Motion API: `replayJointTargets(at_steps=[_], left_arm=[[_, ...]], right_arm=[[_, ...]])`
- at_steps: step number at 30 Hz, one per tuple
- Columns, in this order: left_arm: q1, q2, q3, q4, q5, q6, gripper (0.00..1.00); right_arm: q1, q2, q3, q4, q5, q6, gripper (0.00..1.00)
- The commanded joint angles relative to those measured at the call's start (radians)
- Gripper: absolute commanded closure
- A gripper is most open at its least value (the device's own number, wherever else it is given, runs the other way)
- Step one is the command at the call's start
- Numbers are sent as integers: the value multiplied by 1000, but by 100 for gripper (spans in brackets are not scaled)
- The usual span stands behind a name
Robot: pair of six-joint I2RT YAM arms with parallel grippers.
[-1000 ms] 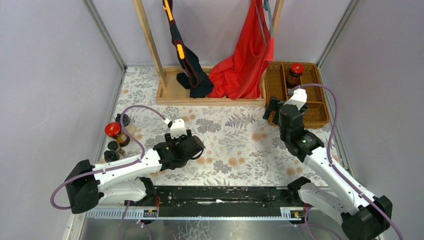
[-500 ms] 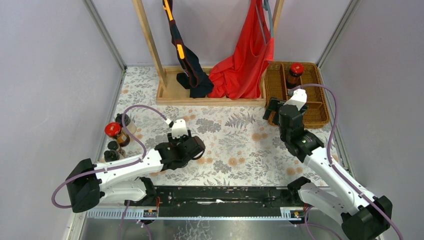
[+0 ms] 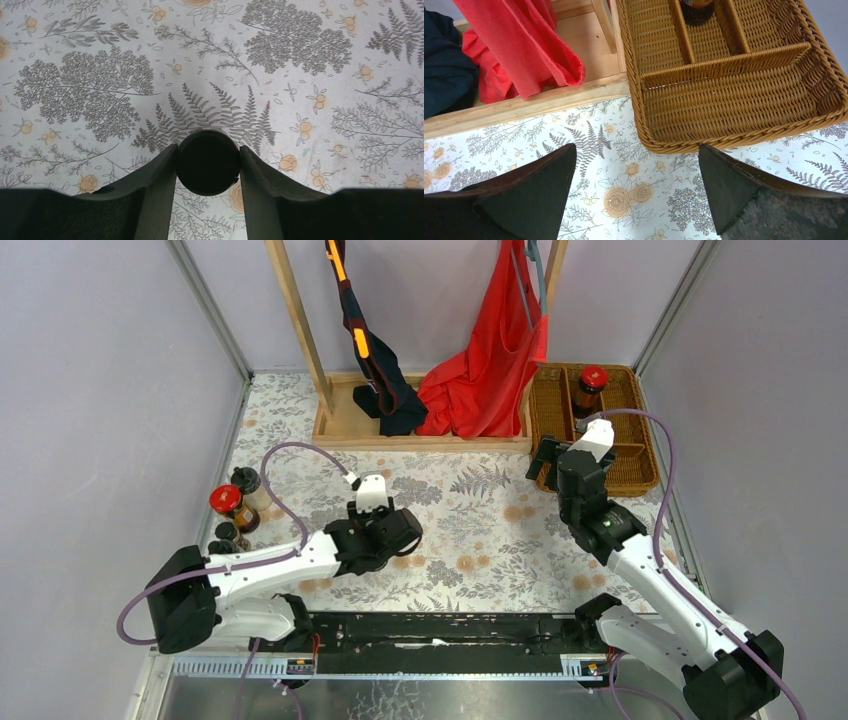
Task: Organize the condiment bottles
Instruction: Move the bottle to the center of the board.
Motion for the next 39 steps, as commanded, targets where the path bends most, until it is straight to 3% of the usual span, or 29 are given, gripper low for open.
replayJointTargets(at_steps=[1, 24, 39], left_arm=[[-10, 34, 71, 76, -7, 53, 100], [-40, 505, 539, 340, 106, 297, 100], [-39, 618, 569, 394, 129, 324, 100]], right_arm=[[9, -2, -7, 43, 61, 24, 2], [8, -8, -10, 32, 116, 36, 0], [9, -12, -17, 33, 123, 41, 0]])
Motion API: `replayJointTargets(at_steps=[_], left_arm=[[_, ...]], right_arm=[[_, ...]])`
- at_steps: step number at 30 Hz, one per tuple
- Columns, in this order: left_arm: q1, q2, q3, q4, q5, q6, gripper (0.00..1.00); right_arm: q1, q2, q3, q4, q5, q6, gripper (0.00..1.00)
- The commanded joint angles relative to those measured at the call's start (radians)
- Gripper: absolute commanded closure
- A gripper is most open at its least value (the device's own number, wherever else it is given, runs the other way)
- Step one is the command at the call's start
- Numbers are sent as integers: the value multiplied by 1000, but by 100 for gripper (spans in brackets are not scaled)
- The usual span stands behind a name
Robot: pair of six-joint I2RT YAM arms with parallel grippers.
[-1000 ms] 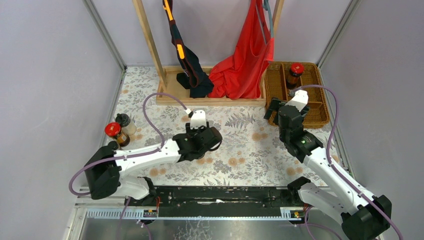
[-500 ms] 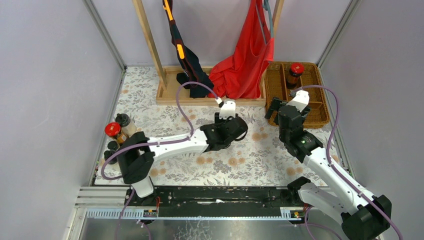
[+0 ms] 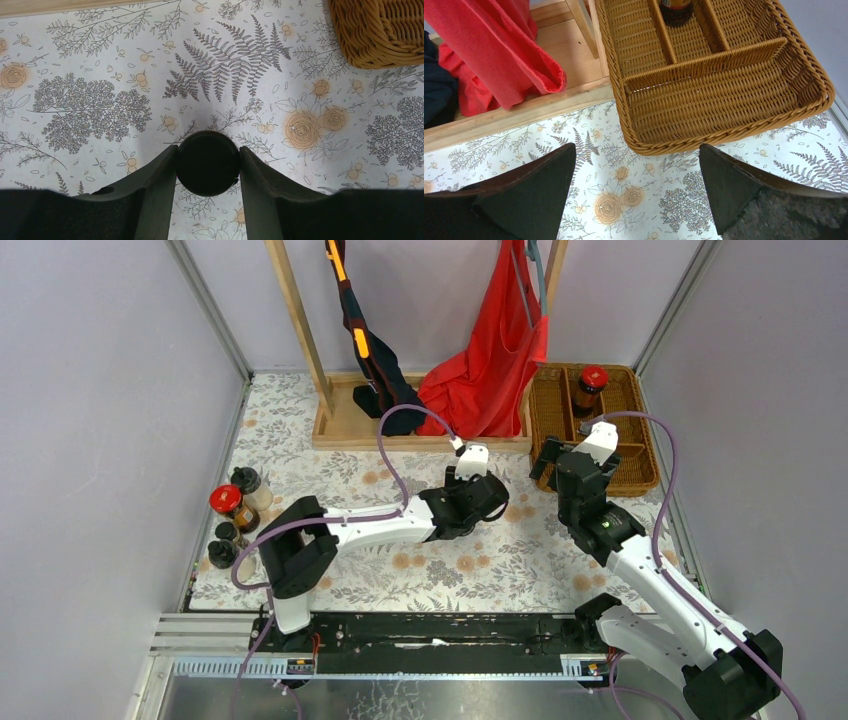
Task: Organize the condiment bottles
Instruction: Move the bottle to the center of the board.
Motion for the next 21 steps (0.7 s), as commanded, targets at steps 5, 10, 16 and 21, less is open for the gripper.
replayJointTargets(at_steps=[5, 10, 16, 21], left_arm=[[-8, 23, 14, 74, 3, 8, 100], [-7, 30, 10, 74, 0, 5, 100], [-7, 44, 2, 70, 3, -14, 100], [-7, 42, -2, 64, -3, -21, 91]], right_arm=[[8, -17, 3, 23, 45, 15, 0], [8, -13, 2, 26, 45, 16, 0], [8, -13, 2, 27, 43, 17, 0], [9, -14, 2, 26, 43, 17, 0]])
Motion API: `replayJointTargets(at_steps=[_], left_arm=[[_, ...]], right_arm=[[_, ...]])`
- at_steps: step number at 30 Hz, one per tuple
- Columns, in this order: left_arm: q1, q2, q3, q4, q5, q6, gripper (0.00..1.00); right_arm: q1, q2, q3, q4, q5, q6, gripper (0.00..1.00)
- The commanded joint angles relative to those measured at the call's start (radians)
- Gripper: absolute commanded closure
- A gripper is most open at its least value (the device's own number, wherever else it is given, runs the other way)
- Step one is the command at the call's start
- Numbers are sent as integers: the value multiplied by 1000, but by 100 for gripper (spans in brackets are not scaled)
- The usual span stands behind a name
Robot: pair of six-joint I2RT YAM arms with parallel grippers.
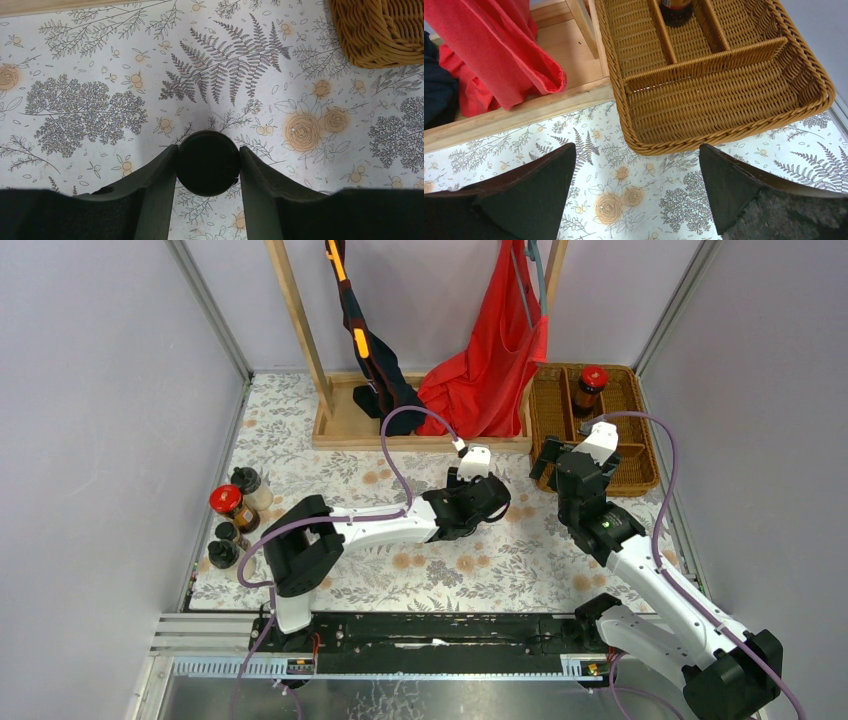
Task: Organize the condiment bottles
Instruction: Move the bottle to the center of the board, then pick up the bottle from the center of the board.
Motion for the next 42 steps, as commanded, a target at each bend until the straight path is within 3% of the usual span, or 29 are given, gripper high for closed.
replayJointTargets(at_steps=[1, 2, 4, 9, 19, 22, 31, 36, 42], left_arm=[[-7, 13, -2, 32, -9, -21, 85], [-7, 10, -3, 26, -15, -25, 79], [-7, 8, 1, 6, -33, -41, 57], [-6, 8, 15, -26, -56, -56, 44], [-7, -41, 18, -35, -66, -47, 36], [-8, -87, 26, -61, -77, -48, 28], [-8, -295, 11, -121, -140, -9, 26], [7, -442, -144, -66, -227, -8, 17], [27, -578, -383, 37, -332, -14, 14]], right_arm=[[8, -14, 1, 26, 42, 16, 0], [9, -14, 1, 27, 42, 16, 0], [8, -14, 2, 28, 42, 14, 0], [9, -13, 1, 26, 43, 16, 0], [9, -12, 9, 12, 56, 15, 0], [9, -7, 15, 6, 59, 11, 0], [8, 15, 25, 9, -7, -9, 1], [9, 59, 34, 12, -137, -31, 4], [32, 84, 30, 40, -271, -55, 8]])
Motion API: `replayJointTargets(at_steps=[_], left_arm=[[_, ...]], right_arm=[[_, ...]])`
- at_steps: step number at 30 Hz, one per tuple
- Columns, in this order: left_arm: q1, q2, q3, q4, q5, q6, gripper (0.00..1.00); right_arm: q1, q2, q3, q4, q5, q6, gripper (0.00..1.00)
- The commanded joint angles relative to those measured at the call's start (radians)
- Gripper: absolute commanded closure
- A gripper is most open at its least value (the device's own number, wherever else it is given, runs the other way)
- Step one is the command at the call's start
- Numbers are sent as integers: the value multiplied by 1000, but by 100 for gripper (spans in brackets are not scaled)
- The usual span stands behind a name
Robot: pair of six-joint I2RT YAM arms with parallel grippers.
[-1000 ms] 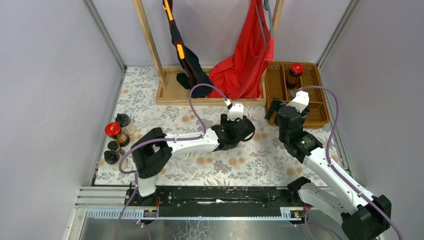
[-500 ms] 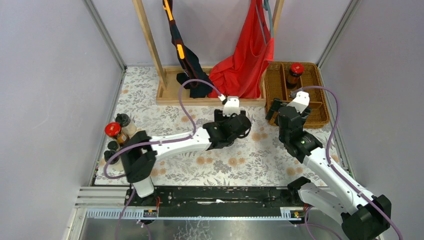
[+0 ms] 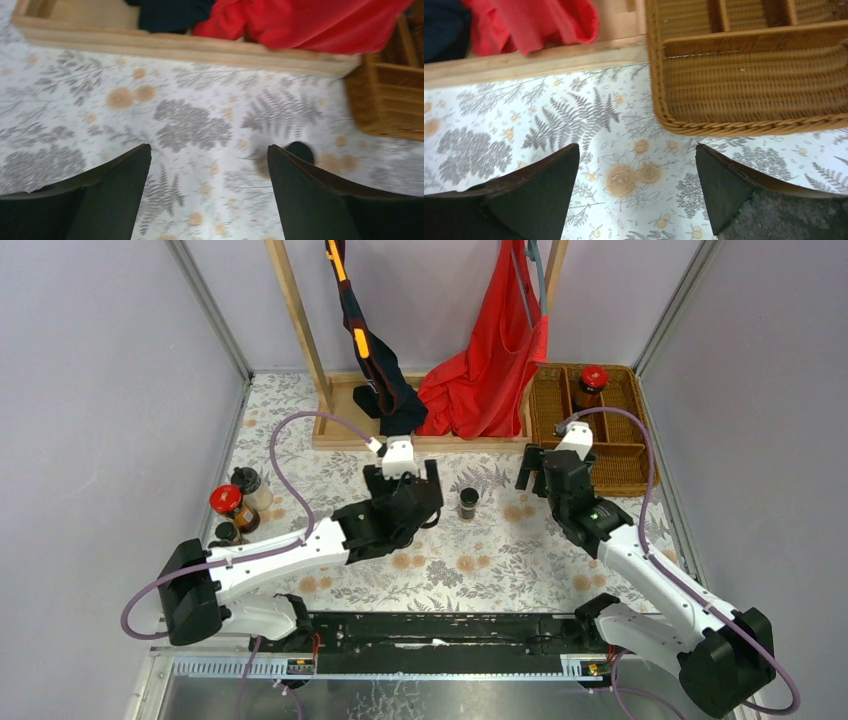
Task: Organize the condiment bottles
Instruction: Pick up the bottle from the center of the board.
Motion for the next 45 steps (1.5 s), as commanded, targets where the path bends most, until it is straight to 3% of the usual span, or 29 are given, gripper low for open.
replayJointTargets(at_steps=[1, 5, 20, 33, 45], left_arm=[[22, -52, -136, 82, -128, 3, 14], [84, -53, -198, 86, -97, -22, 11], [282, -113, -362, 213, 79, 23, 10], [308, -112, -380, 233, 111, 25, 10], [324, -117, -386, 237, 125, 25, 9]], right_arm=[[32, 1, 30, 62, -135, -46, 8], [87, 46, 58, 67, -187, -85, 8], [295, 253, 152, 87, -125, -113, 8], [337, 393, 191, 109, -126, -102, 10], [343, 457, 195, 131, -139, -86, 23]])
